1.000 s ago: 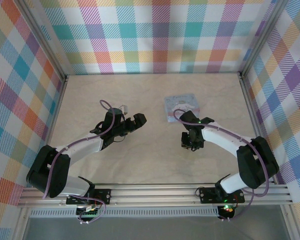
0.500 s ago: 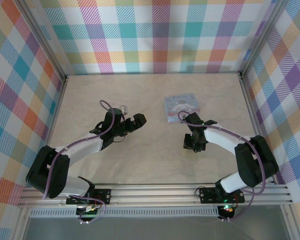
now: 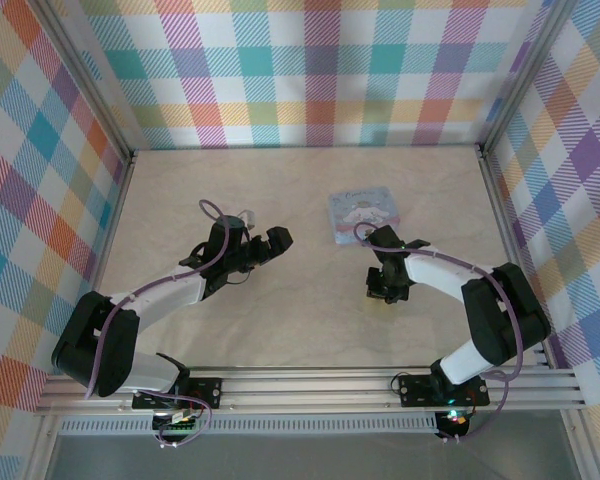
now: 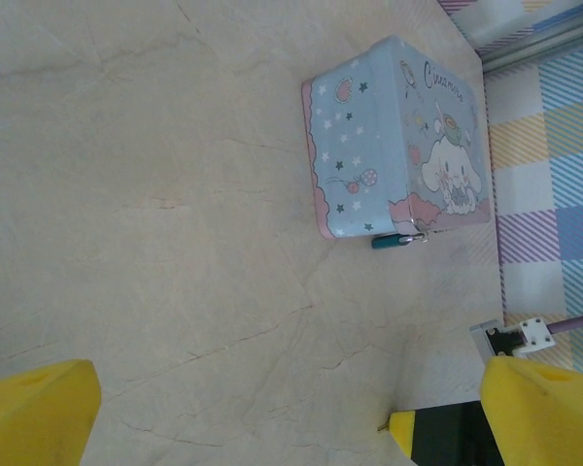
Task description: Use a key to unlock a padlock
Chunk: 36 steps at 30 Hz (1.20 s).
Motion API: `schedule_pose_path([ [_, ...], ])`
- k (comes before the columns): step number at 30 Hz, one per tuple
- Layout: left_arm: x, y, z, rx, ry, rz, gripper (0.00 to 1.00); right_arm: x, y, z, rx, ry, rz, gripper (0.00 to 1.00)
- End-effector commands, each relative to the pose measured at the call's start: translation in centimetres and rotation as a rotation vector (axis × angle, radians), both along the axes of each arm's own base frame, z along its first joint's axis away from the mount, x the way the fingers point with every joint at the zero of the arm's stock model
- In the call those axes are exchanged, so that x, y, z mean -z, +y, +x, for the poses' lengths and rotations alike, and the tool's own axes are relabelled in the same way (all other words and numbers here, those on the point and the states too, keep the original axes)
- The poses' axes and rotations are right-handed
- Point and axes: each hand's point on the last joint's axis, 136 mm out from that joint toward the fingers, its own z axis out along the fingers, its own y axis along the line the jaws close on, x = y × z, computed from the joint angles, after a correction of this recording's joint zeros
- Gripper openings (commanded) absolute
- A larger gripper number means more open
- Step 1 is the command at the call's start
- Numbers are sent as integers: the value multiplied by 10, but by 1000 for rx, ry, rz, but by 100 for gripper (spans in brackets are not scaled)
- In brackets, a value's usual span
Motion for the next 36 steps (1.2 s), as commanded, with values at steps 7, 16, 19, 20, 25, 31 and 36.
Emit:
schedule_pose_path([
  [7, -17, -8, 3, 25, -42, -1, 100, 8, 4, -6, 13, 35, 33, 10],
  [16, -29, -15, 4, 47, -59, -46, 100, -9, 26, 0, 61, -10, 188, 0],
  [19, -39, -19, 3, 64, -77, -73, 100, -23, 40, 7, 103, -59, 289, 0],
  [20, -43, -21, 2, 72, -87, -85, 100, -30, 44, 10, 121, -77, 326, 0],
  [25, -63, -42, -5, 145, -151, -137, 95, -68, 64, 27, 212, -163, 514, 0],
  [31, -75, -82, -19, 263, -200, -148, 83, -113, 80, 41, 313, -230, 714, 0],
  [36, -77, -110, -27, 334, -204, -151, 71, -141, 85, 43, 310, -258, 785, 0],
])
